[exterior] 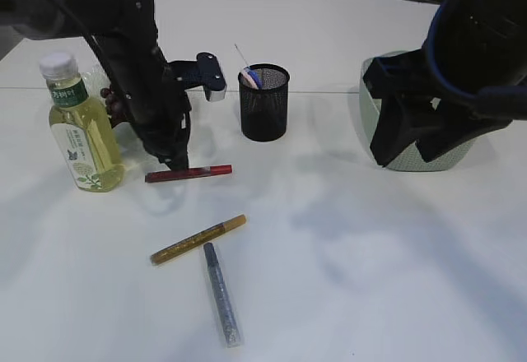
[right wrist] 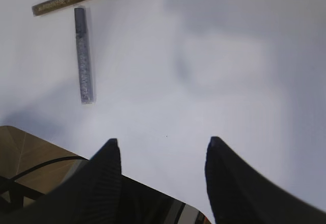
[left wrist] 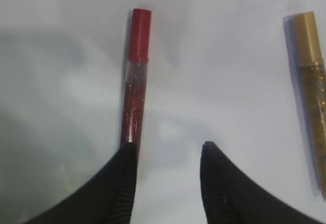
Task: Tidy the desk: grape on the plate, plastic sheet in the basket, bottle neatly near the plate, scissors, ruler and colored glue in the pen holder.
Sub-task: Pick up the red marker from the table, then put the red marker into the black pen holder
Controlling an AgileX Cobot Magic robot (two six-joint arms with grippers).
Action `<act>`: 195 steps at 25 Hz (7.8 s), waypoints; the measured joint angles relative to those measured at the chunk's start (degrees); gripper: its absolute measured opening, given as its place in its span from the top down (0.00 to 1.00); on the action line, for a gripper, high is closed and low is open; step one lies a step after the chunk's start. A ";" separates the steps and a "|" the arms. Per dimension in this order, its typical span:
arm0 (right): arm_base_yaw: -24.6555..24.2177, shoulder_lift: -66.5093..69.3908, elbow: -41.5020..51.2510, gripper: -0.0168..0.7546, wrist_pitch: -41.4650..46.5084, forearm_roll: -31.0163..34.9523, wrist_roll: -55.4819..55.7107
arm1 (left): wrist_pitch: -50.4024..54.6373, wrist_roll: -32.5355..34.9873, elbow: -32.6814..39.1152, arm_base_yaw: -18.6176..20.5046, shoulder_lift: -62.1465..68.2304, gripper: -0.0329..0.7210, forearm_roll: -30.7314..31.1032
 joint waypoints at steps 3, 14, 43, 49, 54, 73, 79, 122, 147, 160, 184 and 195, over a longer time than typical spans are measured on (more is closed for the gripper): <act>0.00 0.00 0.00 0.43 0.00 0.00 -0.09 | -0.31 0.50 -1.83 0.00 1.97 0.55 -0.84; 0.00 0.00 0.00 0.43 0.00 -2.21 -0.32 | -3.61 0.62 -4.33 0.00 3.91 0.55 -1.18; 0.00 0.00 0.00 0.43 0.00 -2.21 -1.13 | -5.08 6.14 -4.33 1.33 6.91 0.55 -5.51; 0.00 0.00 0.00 0.43 0.00 -2.21 -1.13 | -5.90 6.14 -4.33 1.33 6.91 0.55 -4.97; 0.00 0.00 0.00 0.43 0.00 -2.21 -1.26 | -5.90 5.74 -4.33 1.33 6.91 0.55 -4.85; 0.00 0.00 0.00 0.43 0.00 -2.21 -1.26 | -4.67 3.30 -4.33 1.33 6.91 0.48 -4.86; 0.00 0.00 0.00 0.43 0.00 -2.21 -1.26 | -4.67 3.04 -4.33 1.33 6.91 0.45 -4.86; 0.00 0.00 0.00 0.43 0.00 -2.21 -1.30 | -5.51 3.00 -4.46 1.33 9.89 0.63 -4.76; 0.00 0.00 0.00 0.43 0.00 -2.21 -1.39 | 6.23 -17.06 -11.20 1.33 10.34 0.83 -5.21; 0.00 0.00 0.00 0.43 0.00 -2.10 -1.39 | 9.20 -31.41 -20.40 1.33 9.44 0.83 -14.15; 0.00 0.00 0.00 0.43 0.00 -2.10 -2.88 | -15.85 -32.61 4.29 1.33 -7.84 0.83 -21.07; 0.00 0.00 0.00 0.43 0.00 -2.10 -2.99 | -58.79 -22.28 20.32 -3.23 -11.01 0.83 -32.55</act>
